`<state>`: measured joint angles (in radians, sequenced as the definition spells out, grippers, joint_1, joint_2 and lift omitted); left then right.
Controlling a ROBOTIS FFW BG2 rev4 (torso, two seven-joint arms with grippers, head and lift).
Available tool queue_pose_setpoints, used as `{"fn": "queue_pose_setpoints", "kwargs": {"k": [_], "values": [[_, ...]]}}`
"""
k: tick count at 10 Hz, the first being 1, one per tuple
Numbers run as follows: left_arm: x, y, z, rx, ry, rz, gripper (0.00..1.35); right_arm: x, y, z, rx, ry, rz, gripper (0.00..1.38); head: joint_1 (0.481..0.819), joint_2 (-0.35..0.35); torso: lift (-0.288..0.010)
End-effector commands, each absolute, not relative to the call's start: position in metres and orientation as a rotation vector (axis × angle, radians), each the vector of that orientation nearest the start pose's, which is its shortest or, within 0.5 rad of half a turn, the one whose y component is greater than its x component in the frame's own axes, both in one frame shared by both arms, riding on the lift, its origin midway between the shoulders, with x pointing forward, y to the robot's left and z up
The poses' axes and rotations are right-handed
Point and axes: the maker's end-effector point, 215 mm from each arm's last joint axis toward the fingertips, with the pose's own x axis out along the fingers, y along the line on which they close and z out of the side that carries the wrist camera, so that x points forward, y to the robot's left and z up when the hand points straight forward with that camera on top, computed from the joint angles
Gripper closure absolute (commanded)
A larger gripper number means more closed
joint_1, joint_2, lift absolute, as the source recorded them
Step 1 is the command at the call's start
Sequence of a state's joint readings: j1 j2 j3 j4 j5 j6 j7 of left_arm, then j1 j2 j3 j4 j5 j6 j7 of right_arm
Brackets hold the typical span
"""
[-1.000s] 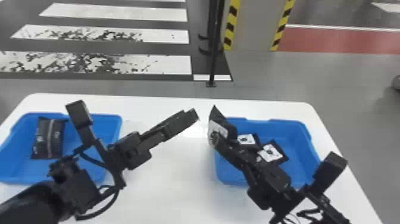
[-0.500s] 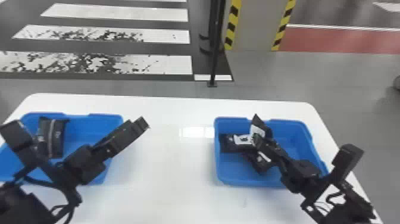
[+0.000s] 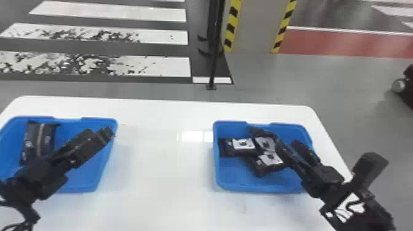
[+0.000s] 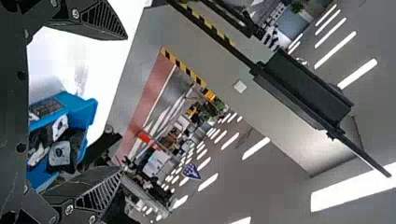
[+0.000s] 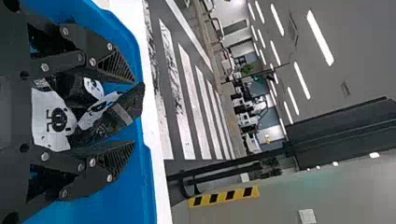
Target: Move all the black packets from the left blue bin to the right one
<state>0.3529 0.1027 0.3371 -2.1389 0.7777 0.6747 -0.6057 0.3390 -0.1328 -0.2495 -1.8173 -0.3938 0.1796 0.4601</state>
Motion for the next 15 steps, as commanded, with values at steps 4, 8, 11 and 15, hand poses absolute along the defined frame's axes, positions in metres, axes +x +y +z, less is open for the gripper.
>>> {"fn": "queue_pose_setpoints", "kwargs": {"k": [4,8,11,15], "values": [[0.444,0.296,-0.314,-0.459,0.203,-0.370,0.16,0.382,-0.279,-0.335,0.162,0.070,0.218,0.15,0.695,-0.059,-0.150],[0.444,0.408,-0.351,-0.317,0.347,-0.100,0.16,0.337,-0.261,-0.330,0.213,0.106,0.212,0.15,0.695,0.107,-0.150],[0.473,0.431,-0.379,-0.331,0.452,-0.047,0.16,0.335,-0.258,-0.337,0.228,0.125,0.217,0.15,0.695,0.233,-0.150],[0.509,0.449,-0.431,-0.369,0.598,0.024,0.16,0.336,-0.251,-0.347,0.268,0.142,0.226,0.15,0.695,0.257,-0.150]]}}
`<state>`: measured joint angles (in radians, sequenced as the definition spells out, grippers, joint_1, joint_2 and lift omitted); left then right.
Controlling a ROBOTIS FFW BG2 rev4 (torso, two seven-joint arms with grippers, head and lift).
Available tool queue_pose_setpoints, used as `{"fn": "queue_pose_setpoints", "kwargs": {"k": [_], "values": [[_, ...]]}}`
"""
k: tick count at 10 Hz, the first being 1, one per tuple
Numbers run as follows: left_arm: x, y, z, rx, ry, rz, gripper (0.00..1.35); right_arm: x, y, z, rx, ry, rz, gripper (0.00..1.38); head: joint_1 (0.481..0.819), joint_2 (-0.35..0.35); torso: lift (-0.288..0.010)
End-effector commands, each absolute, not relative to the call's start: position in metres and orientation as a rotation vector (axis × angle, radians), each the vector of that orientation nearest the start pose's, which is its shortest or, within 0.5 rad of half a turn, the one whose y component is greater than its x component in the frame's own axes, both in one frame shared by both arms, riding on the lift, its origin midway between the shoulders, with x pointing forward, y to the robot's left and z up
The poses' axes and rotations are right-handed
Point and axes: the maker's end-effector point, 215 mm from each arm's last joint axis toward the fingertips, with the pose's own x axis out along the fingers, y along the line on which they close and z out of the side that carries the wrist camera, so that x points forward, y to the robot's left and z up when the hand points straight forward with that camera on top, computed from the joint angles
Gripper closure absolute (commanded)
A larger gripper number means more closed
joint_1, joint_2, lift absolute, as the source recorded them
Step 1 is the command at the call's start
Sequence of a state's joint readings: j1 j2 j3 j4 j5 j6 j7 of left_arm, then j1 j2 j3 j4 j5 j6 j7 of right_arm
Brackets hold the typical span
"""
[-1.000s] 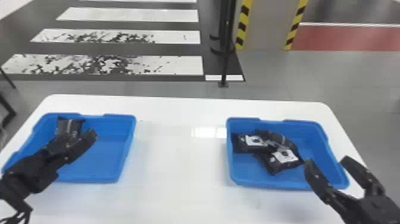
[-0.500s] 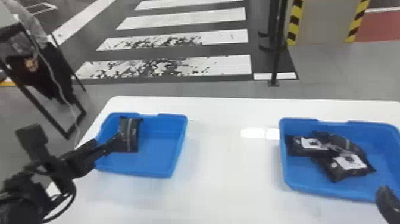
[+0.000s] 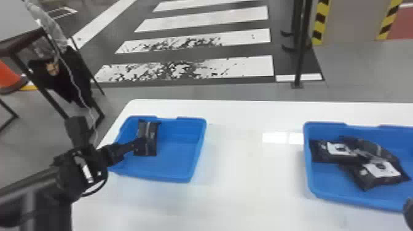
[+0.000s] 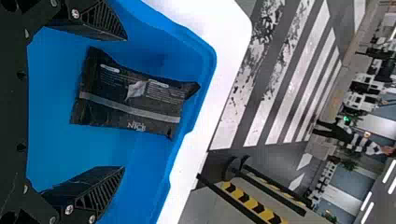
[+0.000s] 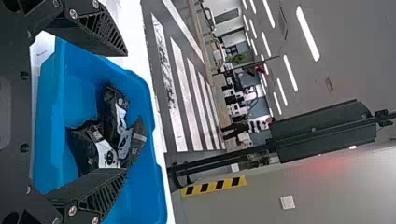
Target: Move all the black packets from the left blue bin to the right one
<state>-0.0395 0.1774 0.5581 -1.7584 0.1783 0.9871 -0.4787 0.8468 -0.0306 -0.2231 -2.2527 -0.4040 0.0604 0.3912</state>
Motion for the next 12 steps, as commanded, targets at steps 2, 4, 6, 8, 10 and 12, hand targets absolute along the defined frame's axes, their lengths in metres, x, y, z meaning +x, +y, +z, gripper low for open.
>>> {"fn": "queue_pose_setpoints", "kwargs": {"k": [2,4,6,8,10,12], "values": [[0.525,0.444,-0.450,-0.361,0.658,0.024,0.15,0.336,-0.251,-0.349,0.273,0.146,0.227,0.15,0.695,0.260,-0.150],[0.541,0.439,-0.452,-0.346,0.679,0.018,0.16,0.336,-0.250,-0.354,0.284,0.152,0.230,0.15,0.695,0.247,-0.150],[0.544,0.438,-0.461,-0.362,0.713,0.026,0.50,0.337,-0.248,-0.358,0.302,0.160,0.234,0.15,0.695,0.241,-0.150],[0.536,0.431,-0.475,-0.363,0.751,0.017,1.16,0.337,-0.247,-0.359,0.317,0.161,0.234,0.15,0.695,0.238,-0.150],[0.543,0.432,-0.468,-0.305,0.719,-0.008,1.20,0.336,-0.246,-0.360,0.322,0.164,0.236,0.15,0.695,0.233,-0.150],[0.533,0.422,-0.451,-0.279,0.684,-0.051,1.20,0.336,-0.246,-0.359,0.325,0.161,0.239,0.15,0.695,0.230,-0.150]]}}
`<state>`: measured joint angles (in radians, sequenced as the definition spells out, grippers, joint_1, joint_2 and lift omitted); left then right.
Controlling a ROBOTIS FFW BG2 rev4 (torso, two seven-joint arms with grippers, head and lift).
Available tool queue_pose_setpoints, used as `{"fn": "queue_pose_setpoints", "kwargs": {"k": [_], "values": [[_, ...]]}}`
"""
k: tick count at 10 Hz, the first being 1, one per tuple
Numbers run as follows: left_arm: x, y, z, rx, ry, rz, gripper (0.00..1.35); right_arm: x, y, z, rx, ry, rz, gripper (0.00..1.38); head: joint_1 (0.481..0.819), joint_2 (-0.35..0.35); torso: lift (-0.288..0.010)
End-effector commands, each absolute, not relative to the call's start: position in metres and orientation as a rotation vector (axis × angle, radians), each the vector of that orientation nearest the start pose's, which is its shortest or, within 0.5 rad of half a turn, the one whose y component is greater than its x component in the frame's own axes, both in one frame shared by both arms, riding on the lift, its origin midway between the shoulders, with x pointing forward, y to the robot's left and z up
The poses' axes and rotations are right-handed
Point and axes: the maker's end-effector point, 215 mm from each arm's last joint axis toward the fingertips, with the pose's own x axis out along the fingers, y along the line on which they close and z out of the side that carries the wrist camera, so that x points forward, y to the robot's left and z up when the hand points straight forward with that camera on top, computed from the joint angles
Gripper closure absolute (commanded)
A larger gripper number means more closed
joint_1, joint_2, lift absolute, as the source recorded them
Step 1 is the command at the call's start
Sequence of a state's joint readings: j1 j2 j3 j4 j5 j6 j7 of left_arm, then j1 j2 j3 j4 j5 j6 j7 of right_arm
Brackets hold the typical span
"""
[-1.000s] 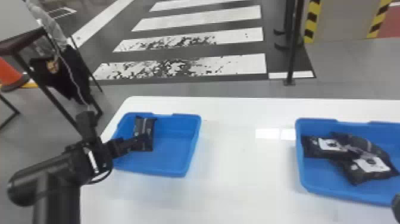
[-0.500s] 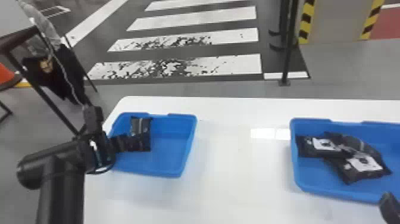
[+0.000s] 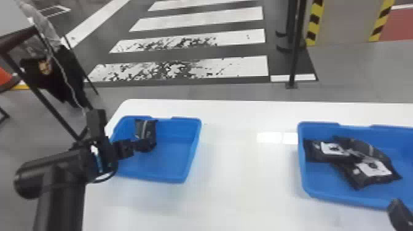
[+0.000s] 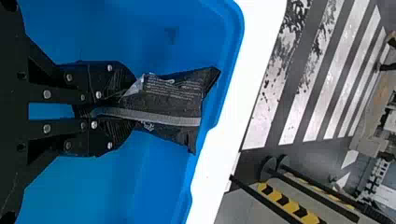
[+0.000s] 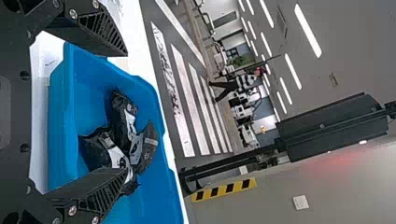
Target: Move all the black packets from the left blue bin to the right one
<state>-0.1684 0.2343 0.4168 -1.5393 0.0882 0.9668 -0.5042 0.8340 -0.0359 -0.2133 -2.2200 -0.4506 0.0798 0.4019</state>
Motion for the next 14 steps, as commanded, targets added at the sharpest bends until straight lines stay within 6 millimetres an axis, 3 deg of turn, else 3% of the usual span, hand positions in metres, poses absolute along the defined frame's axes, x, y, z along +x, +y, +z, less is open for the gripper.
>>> {"fn": "queue_pose_setpoints", "kwargs": {"k": [1,4,6,7,9,12,14], "values": [[0.518,0.406,-0.445,-0.288,0.686,-0.093,1.20,0.335,-0.246,-0.359,0.326,0.163,0.241,0.15,0.695,0.228,-0.150],[0.481,0.348,-0.392,-0.252,0.582,-0.229,1.20,0.338,-0.237,-0.349,0.346,0.150,0.272,0.15,0.695,0.195,-0.150],[0.477,0.283,-0.370,-0.271,0.530,-0.382,1.20,0.347,-0.209,-0.333,0.395,0.115,0.354,0.15,0.695,0.149,-0.150],[0.479,0.248,-0.369,-0.281,0.539,-0.450,1.20,0.353,-0.189,-0.325,0.431,0.102,0.404,0.15,0.695,0.122,-0.150],[0.483,0.175,-0.349,-0.307,0.507,-0.612,1.20,0.368,-0.151,-0.303,0.453,0.065,0.520,0.15,0.695,0.084,-0.150],[0.468,0.075,-0.319,-0.345,0.483,-0.847,1.20,0.401,-0.135,-0.294,0.447,0.029,0.587,0.14,0.695,-0.011,-0.150],[0.451,0.032,-0.307,-0.365,0.484,-0.958,1.20,0.424,-0.126,-0.283,0.439,-0.001,0.624,0.14,0.695,-0.072,-0.150]]}}
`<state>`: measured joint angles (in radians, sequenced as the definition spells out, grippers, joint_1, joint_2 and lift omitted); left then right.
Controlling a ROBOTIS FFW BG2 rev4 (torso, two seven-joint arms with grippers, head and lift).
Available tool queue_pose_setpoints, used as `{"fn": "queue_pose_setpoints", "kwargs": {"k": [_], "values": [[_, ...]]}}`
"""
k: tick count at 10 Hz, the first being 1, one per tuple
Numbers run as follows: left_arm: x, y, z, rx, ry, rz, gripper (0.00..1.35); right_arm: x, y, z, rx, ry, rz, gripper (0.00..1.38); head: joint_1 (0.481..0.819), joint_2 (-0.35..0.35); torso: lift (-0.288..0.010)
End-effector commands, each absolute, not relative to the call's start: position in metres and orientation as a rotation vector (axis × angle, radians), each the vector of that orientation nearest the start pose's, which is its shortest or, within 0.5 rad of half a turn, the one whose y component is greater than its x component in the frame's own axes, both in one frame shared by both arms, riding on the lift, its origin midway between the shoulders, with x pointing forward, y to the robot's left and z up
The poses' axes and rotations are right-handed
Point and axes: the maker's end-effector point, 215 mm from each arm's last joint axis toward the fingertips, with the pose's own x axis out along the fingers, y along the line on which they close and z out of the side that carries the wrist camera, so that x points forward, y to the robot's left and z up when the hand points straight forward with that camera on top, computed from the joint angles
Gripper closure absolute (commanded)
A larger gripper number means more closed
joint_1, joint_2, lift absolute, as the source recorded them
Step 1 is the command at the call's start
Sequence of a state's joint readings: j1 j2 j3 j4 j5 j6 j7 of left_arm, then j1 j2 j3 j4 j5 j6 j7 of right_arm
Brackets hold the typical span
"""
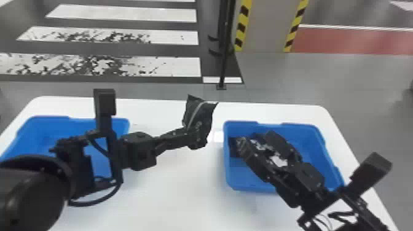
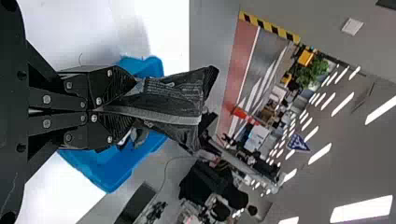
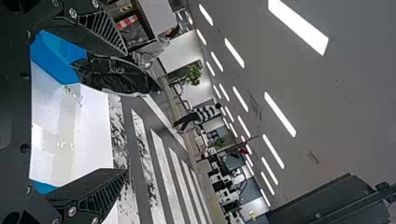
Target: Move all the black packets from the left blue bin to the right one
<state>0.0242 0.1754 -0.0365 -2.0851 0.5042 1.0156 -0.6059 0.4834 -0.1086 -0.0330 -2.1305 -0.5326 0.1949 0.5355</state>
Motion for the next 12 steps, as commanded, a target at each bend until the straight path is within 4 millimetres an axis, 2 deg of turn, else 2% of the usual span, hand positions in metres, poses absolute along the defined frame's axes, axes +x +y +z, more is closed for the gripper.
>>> {"fn": "queue_pose_setpoints", "kwargs": {"k": [1,4,5,6,7,8,10,11,12], "values": [[0.444,0.017,-0.305,-0.372,0.490,-0.995,1.20,0.430,-0.122,-0.276,0.435,-0.015,0.642,0.14,0.695,-0.101,-0.150],[0.419,-0.026,-0.296,-0.414,0.503,-1.112,1.20,0.444,-0.098,-0.280,0.432,-0.003,0.682,0.15,0.695,-0.143,-0.150],[0.415,-0.034,-0.294,-0.422,0.502,-1.135,1.20,0.451,-0.098,-0.279,0.419,-0.004,0.681,0.15,0.695,-0.154,-0.150],[0.412,-0.038,-0.294,-0.427,0.507,-1.145,1.20,0.460,-0.104,-0.274,0.414,-0.033,0.663,0.25,0.695,-0.163,-0.150],[0.412,-0.038,-0.294,-0.429,0.507,-1.146,1.20,0.462,-0.109,-0.272,0.425,-0.043,0.652,0.97,0.695,-0.175,-0.150],[0.411,-0.037,-0.295,-0.434,0.509,-1.143,1.20,0.462,-0.111,-0.272,0.439,-0.043,0.639,1.27,0.695,-0.183,-0.150],[0.413,-0.035,-0.294,-0.436,0.503,-1.138,1.20,0.457,-0.105,-0.276,0.452,-0.033,0.651,1.28,0.695,-0.188,-0.150],[0.412,-0.036,-0.294,-0.451,0.503,-1.141,1.15,0.456,-0.100,-0.275,0.462,-0.032,0.662,1.28,0.695,-0.185,-0.150],[0.412,-0.035,-0.295,-0.482,0.495,-1.125,0.82,0.456,-0.101,-0.273,0.464,-0.036,0.661,1.28,0.695,-0.178,-0.150]]}}
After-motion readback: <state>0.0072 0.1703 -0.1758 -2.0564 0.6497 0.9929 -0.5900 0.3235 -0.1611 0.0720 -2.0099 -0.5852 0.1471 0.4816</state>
